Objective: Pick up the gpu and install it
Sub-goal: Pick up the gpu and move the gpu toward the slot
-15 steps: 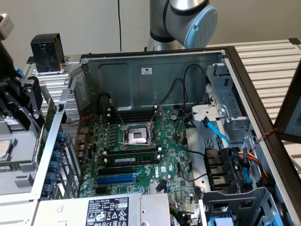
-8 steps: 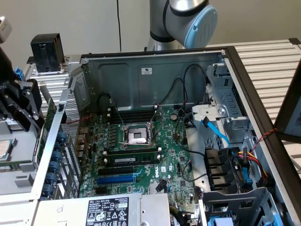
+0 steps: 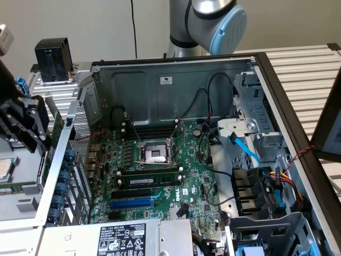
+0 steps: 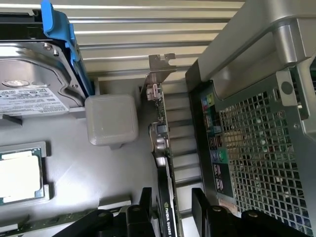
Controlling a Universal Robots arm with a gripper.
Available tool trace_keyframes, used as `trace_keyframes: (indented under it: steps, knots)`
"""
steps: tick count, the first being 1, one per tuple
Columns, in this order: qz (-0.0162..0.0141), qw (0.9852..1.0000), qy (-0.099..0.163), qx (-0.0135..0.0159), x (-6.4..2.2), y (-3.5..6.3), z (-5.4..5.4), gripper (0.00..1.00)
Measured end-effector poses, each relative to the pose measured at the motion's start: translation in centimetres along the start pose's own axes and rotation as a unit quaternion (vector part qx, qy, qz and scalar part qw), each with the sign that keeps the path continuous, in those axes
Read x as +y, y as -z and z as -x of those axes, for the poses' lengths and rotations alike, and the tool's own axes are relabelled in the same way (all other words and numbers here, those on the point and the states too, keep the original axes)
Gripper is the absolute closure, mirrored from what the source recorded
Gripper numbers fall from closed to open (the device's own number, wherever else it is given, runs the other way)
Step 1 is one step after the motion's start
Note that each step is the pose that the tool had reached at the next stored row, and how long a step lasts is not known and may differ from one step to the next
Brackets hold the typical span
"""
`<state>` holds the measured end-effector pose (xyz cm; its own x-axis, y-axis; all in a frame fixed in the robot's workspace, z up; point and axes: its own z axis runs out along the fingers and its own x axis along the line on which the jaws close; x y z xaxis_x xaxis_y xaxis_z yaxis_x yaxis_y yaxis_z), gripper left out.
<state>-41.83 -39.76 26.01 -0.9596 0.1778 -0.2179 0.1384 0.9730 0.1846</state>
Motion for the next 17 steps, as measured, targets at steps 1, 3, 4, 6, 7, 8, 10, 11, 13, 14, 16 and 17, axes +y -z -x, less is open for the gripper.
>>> trace_keyframes:
  steps: [1,3,4,6,7,8,10,11,13,14,16,17]
  knots:
    - [0.0016,1.0,-0.001,0.0002,-0.09,-0.17,0.1,0.55]
    - [0.0056,1.0,-0.002,0.0009,-0.08,-0.42,0.4,0.55]
    - [0.0082,1.0,-0.002,0.0014,-0.09,-0.55,0.4,0.55]
    - [0.0086,0.9999,-0.005,0.0021,-0.11,-0.75,0.4,0.55]
    - [0.0079,0.9999,-0.008,0.0027,-0.09,-0.83,0.4,0.55]
    - [0.0069,0.9999,-0.011,0.0039,-0.09,-0.91,0.4,0.55]
    - [0.0057,0.9999,-0.015,0.0057,-0.03,-1.06,0.3,0.55]
    - [0.0052,0.9998,-0.016,0.0067,0.03,-1.14,0.3,0.55]
    - [0.0046,0.9998,-0.017,0.0073,0.22,-1.36,0.2,0.55]
    - [0.0043,0.9998,-0.017,0.0072,0.4,-1.49,0.1,0.55]
    - [0.0039,0.9998,-0.017,0.0071,0.74,-1.68,0.0,0.55]
    - [0.0038,0.9998,-0.017,0.0071,0.73,-1.71,-0.1,0.55]
